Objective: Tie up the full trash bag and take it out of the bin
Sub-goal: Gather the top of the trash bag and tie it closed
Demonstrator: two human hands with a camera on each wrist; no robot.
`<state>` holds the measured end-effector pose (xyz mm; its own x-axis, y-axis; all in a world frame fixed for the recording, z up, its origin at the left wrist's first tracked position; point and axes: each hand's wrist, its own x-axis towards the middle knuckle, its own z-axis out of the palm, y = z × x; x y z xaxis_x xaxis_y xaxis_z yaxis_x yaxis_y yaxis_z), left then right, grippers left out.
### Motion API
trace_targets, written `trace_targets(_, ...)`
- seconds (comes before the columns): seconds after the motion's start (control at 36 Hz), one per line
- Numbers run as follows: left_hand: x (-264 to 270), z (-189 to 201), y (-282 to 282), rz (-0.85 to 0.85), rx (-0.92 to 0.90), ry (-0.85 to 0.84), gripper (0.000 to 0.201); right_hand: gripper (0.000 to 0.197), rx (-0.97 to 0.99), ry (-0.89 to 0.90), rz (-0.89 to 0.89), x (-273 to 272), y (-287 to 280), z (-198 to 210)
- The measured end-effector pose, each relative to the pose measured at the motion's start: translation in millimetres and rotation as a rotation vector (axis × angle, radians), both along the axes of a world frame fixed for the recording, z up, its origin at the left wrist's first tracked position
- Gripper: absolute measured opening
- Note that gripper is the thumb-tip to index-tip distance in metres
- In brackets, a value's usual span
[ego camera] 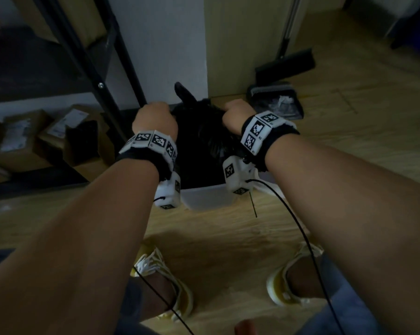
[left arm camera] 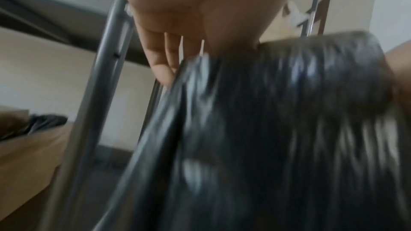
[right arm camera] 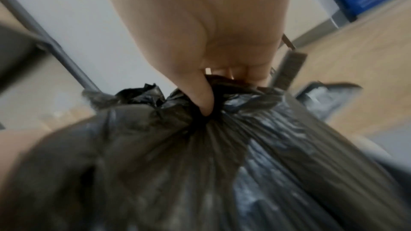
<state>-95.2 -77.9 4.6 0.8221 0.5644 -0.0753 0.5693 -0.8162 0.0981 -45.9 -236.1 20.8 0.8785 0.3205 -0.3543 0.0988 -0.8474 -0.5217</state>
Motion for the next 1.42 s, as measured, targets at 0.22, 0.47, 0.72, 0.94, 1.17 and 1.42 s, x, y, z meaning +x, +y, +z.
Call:
trace_targets(0.22, 6.1, 53.4, -4.6, -0.128, 0.026, -0.479, 0.031, 0.026, -0.019, -0.144, -0.066, 22.7, -1.6, 58.9)
trace_targets(0.47, 31.7, 105.0, -20.9, -0.056, -0.277, -0.678, 0.043, 0.033, 0.276, -0.288, -0.253, 52.5, -24.5, 103.1)
trace_targets(0.72, 81.3, 101.7, -41.5, -0.132, -0.39, -0.487, 0.043, 0.035, 0.483, -0.373, -0.476, 100.8, -30.4, 117.4)
trace_targets(0.94, 144.2, 74.4, -52.1, -0.215, -0.469, -0.326, 0.041, 0.041, 0.475, -0.348, -0.569, 154.5, -34.1, 81.7)
trace_targets(1.17, 205.8, 24.6, -50.5, -0.267, -0.479, -0.218, 0.039, 0.034, 0.42, -0.233, -0.612, 204.9, -34.7, 23.6)
trace_targets(1.42, 248.8, -20.9, -39.0, -0.296, -0.527, -0.059, 0.036, 0.034, 0.431, -0.152, -0.646, 244.9, -16.0, -33.5)
